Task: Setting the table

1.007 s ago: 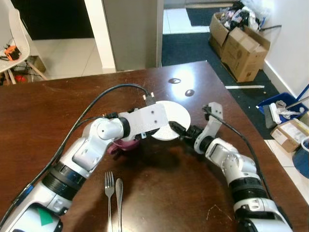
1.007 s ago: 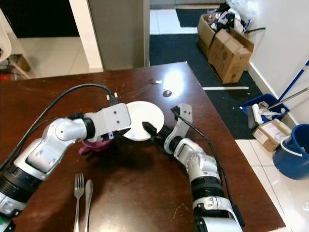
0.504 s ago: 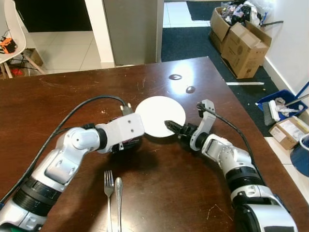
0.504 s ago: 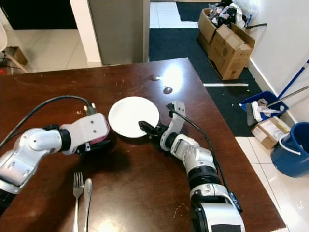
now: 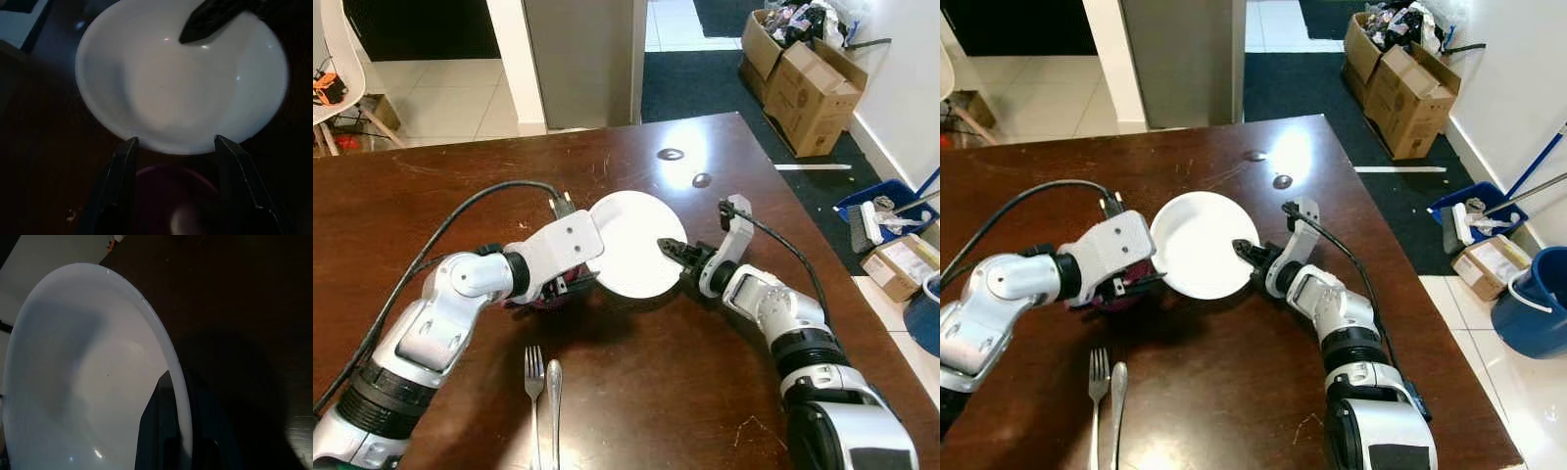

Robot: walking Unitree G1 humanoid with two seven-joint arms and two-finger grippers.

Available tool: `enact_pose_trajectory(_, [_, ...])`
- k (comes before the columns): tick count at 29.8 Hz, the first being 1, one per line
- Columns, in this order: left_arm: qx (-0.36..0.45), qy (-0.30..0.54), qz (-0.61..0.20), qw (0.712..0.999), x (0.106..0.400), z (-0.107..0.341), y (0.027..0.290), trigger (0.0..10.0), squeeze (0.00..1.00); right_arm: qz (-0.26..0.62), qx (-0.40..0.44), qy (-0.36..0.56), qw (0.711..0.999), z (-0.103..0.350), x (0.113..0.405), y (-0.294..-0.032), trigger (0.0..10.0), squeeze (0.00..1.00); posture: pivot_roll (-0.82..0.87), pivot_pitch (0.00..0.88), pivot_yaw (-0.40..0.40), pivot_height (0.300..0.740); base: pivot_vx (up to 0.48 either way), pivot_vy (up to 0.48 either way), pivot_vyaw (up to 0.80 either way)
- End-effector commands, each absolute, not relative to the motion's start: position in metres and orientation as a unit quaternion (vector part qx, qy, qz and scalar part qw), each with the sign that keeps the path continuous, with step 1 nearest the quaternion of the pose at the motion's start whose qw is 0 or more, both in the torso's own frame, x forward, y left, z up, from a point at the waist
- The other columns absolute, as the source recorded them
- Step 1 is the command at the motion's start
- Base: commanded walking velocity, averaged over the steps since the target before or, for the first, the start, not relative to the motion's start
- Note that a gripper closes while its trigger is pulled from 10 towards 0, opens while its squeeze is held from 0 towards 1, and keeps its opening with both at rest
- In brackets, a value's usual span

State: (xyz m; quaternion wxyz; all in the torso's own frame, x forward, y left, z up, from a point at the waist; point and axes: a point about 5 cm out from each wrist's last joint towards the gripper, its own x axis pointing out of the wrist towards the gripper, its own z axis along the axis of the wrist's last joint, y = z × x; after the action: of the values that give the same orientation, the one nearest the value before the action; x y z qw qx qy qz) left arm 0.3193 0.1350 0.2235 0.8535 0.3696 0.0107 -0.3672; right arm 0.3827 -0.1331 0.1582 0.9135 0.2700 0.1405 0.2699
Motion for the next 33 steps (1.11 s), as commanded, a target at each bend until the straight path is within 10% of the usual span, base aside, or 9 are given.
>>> enact_pose_trajectory(1, [0.358,0.026,-0.351,0.865,0.322,0.221,0.142,10.0,0.0,0.264,0.282,0.13,0.913,0.159,0.381,-0.137,0.0,0.0,0.09,0.133,0.124,0.74,0.0,0.0,0.0])
enact_pose_trajectory(13, [0.155,-0.063,-0.328,0.93,0.32,0.28,0.167,10.0,0.0,0.202,0.243,-0.009,0.949,0.195,0.368,-0.16,0.0,0.0,0.06,0.091,0.129,0.74,0.0,0.0,0.0])
enact_pose_trajectory(14, [0.151,-0.062,-0.327,0.931,0.318,0.281,0.169,10.0,0.0,0.201,0.234,-0.025,0.951,0.2,0.365,-0.159,3.0,0.0,0.05,0.09,0.129,0.74,0.0,0.0,0.0])
enact_pose_trajectory(15, [0.151,-0.062,-0.327,0.931,0.318,0.281,0.169,10.0,0.0,0.201,0.234,-0.025,0.951,0.2,0.365,-0.159,3.0,0.0,0.05,0.09,0.129,0.74,0.0,0.0,0.0])
enact_pose_trajectory(16, [0.143,-0.06,-0.322,0.934,0.315,0.279,0.172,10.0,0.0,0.2,0.221,-0.047,0.954,0.206,0.36,-0.158,9.5,0.0,0.05,0.084,0.128,0.74,0.0,0.0,0.0])
enact_pose_trajectory(17, [0.133,-0.057,-0.3,0.943,0.311,0.272,0.175,10.0,0.0,0.198,0.192,-0.082,0.958,0.215,0.351,-0.154,10.0,0.0,0.05,0.076,0.128,0.74,0.0,0.0,0.0])
enact_pose_trajectory(33, [0.018,-0.03,-0.042,0.998,0.292,0.209,0.203,10.0,0.0,0.169,0.108,-0.123,0.972,0.216,0.302,-0.136,10.0,0.0,-0.01,0.047,0.089,0.74,0.0,0.0,0.0])
